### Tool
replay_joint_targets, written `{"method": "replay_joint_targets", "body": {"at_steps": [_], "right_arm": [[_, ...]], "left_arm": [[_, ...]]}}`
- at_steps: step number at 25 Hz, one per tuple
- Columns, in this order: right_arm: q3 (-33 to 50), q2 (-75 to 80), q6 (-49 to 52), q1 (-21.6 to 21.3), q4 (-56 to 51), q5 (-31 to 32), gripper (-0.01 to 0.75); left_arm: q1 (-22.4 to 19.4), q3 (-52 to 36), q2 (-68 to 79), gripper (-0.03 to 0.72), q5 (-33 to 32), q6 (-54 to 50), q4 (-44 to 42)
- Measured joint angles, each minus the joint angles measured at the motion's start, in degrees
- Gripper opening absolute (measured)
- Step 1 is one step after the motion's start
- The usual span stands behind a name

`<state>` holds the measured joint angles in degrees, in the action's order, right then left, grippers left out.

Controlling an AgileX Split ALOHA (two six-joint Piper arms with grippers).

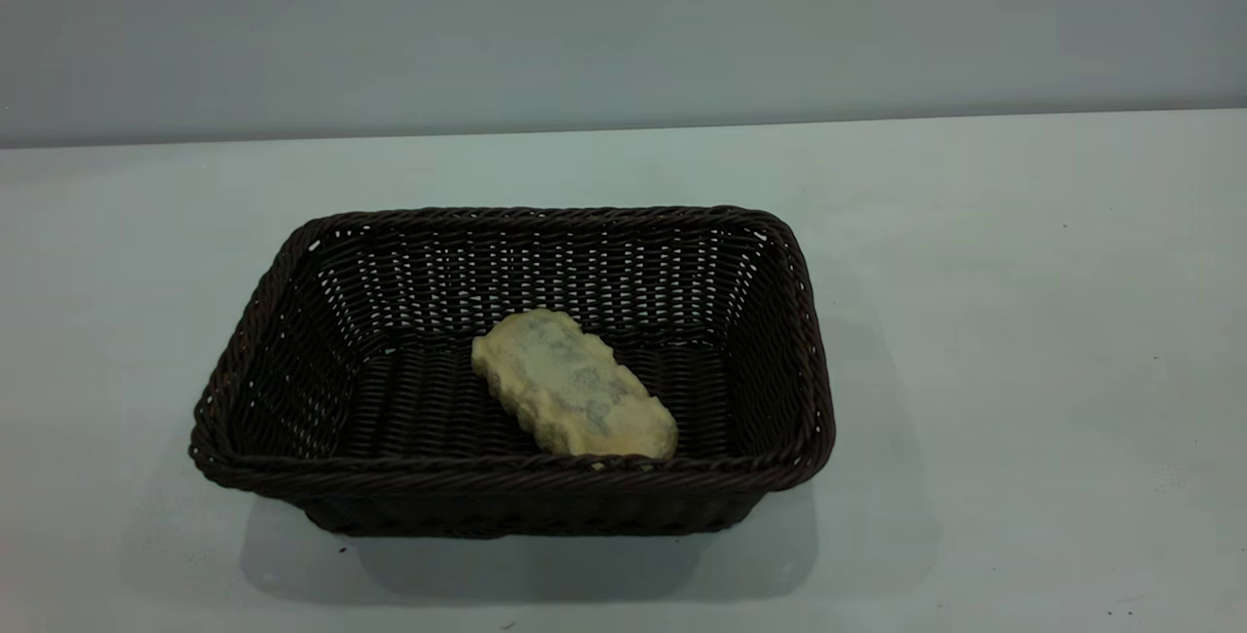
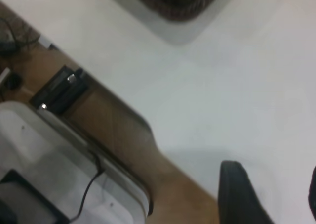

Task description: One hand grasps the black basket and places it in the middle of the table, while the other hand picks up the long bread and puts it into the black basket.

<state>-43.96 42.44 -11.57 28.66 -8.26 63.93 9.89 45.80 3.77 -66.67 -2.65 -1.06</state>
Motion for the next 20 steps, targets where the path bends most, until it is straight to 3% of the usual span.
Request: {"method": "replay_joint_targets", "body": {"at_steps": [7,20], "right_arm": [[11.29,-18.66,1.18,0.00,-0.54,0.93,0.334],[16.26,-32.69,1.74,0.00,0.25,0.16,0.334]], "left_arm": [[0.00,-7.00,-5.19,0.575,0.00,0.12,-0.11],[0.00,-17.18,-5.19,0.575,0.93,0.19,-0.27]]}}
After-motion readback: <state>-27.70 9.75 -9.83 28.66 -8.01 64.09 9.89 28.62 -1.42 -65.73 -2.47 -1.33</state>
